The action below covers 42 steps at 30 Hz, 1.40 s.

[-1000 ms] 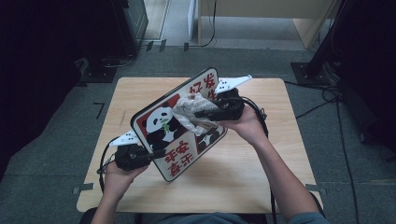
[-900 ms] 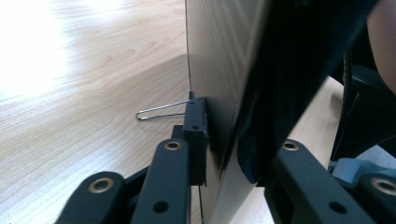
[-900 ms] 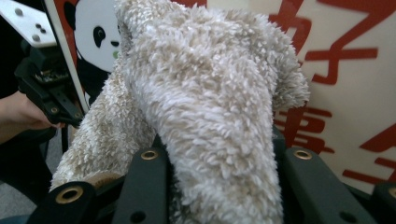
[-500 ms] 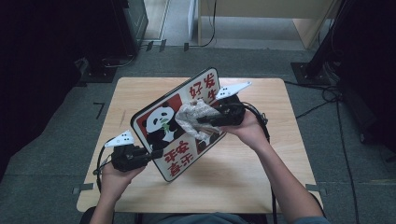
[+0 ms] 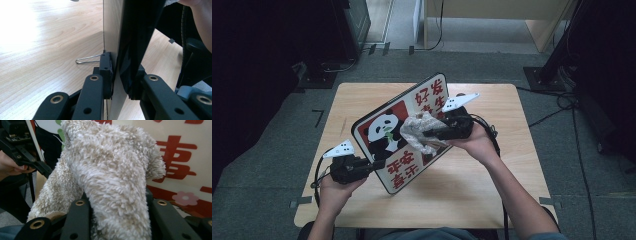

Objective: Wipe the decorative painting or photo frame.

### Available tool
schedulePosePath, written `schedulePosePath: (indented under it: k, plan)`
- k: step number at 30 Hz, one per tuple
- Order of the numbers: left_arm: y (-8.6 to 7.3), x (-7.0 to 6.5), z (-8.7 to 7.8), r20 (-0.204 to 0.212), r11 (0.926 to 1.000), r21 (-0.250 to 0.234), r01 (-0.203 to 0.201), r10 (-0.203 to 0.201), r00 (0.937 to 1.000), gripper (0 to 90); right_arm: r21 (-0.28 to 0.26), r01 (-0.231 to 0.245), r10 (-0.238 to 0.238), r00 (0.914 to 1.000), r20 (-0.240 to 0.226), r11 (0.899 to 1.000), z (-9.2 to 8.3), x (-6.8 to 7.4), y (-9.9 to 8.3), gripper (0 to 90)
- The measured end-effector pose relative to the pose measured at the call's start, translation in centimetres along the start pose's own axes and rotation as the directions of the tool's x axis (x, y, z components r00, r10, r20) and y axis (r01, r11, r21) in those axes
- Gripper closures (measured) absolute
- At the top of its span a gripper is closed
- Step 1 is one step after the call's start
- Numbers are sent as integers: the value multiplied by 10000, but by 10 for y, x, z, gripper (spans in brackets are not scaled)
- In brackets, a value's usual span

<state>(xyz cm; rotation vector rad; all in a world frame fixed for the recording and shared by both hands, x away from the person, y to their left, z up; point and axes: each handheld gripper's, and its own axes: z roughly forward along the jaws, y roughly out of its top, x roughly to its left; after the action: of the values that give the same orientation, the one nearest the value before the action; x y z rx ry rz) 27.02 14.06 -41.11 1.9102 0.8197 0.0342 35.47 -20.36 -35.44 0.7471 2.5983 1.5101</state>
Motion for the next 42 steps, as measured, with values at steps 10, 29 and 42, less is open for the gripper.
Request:
schedulePosePath:
  k: [10, 29, 42]
  plan:
    - [-1, -1, 0, -36, 10000, -50, 32, -32, 10000, 781, 208, -38, 39, 10000, -28, 9998, 9, 3, -18, 655]
    - [-2, -3, 0, -40, 10000, -93, -15, 14, 10000, 775, 855, -110, 108, 9999, 30, 9963, 24, 2, -56, 653]
    - [-3, -2, 1, 88, 9999, -117, 23, -22, 10000, 771, 1099, -406, 401, 9992, 69, 9931, 32, 2, -79, 652]
